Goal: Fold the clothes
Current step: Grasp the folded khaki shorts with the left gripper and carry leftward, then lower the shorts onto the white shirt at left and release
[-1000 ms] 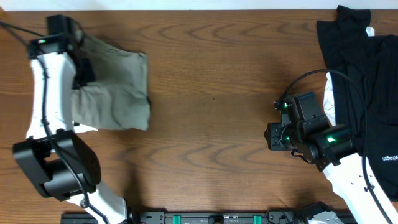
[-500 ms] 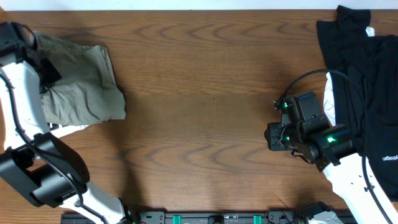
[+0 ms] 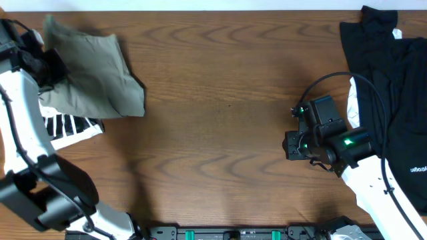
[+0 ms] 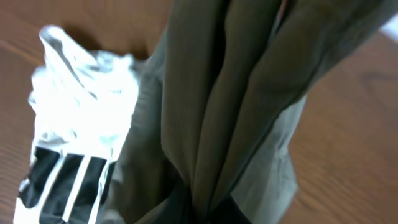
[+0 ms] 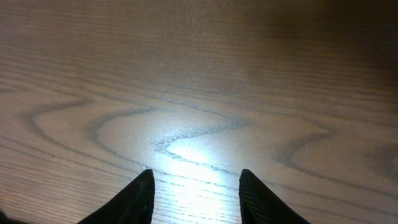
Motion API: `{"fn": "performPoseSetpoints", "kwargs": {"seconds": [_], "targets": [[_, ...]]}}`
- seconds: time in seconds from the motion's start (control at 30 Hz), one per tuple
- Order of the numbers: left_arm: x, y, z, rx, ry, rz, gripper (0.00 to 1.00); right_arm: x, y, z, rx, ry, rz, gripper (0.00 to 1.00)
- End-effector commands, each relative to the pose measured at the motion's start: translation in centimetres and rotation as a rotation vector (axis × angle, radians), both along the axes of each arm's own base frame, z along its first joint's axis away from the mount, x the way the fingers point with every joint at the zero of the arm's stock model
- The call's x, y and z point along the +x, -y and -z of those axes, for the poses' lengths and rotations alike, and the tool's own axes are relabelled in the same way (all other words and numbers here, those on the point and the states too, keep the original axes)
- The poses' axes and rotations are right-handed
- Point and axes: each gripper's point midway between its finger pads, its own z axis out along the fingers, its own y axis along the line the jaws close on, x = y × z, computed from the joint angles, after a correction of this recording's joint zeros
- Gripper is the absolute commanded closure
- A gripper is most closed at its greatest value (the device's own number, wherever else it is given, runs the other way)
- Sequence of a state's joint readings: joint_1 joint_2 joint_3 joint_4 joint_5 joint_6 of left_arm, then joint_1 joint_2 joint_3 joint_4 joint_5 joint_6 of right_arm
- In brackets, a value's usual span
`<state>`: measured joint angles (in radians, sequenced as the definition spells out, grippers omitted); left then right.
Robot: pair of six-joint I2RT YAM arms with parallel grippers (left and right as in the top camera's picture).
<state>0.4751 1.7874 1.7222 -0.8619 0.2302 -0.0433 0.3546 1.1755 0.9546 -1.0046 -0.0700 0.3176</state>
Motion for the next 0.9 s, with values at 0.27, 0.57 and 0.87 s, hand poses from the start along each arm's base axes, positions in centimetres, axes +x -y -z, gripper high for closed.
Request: {"fn": "performPoseSetpoints", "kwargs": {"seconds": [0.27,0.57,0.87], "targets": [[-1.9,-2.8,-5.2,0.114,0.072,-0.071,0.91,0.1,0.3,-0.1,-0.017,0.004,-0.005,0.57],[-3.8,-4.3,-3.3,0.079,0.004,-0.119,0.87,0.0,0.4,0.0,-0.02,-0.003,-0.005,0.57],[-4.6,-5.1,-2.9,0.071,-0.01,-0.144,0.83,0.0,0.4,0.0,-0.02,-0.003,-0.005,0.57]]}}
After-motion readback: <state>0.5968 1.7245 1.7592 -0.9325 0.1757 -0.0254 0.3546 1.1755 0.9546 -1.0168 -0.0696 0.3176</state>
